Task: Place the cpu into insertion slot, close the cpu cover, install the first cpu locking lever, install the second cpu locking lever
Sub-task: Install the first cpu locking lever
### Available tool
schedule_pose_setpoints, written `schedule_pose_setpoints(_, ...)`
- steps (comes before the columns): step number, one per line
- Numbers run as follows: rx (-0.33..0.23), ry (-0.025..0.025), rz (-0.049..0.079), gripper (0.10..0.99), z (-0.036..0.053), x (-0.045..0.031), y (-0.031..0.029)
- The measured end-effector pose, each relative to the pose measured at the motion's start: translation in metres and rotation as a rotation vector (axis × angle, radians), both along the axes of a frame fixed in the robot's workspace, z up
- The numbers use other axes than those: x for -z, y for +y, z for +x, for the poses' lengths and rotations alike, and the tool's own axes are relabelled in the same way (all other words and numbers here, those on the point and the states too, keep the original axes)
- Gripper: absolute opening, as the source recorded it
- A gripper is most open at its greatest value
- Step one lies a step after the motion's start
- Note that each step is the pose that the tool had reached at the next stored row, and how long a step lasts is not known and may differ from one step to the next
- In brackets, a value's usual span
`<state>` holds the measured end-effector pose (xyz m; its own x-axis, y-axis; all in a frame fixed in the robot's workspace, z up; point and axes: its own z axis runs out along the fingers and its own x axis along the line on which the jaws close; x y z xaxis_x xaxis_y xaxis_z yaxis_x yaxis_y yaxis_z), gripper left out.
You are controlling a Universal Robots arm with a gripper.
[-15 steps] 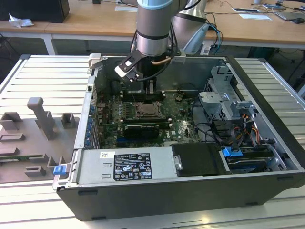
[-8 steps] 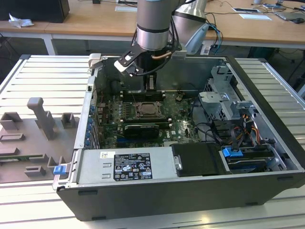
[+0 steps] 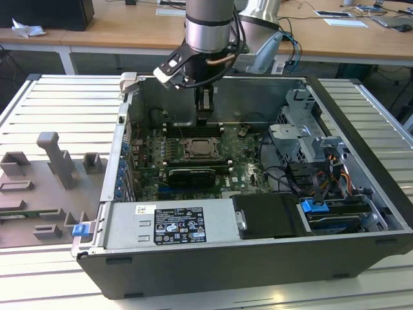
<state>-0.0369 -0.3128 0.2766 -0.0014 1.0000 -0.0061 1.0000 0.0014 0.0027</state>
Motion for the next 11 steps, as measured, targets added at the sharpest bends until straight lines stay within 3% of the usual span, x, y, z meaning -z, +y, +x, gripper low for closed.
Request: schedule_pose_setpoints(11, -0.233, -0.0001, 0.0, 0.106, -0.0001, 0.0019, 0.0)
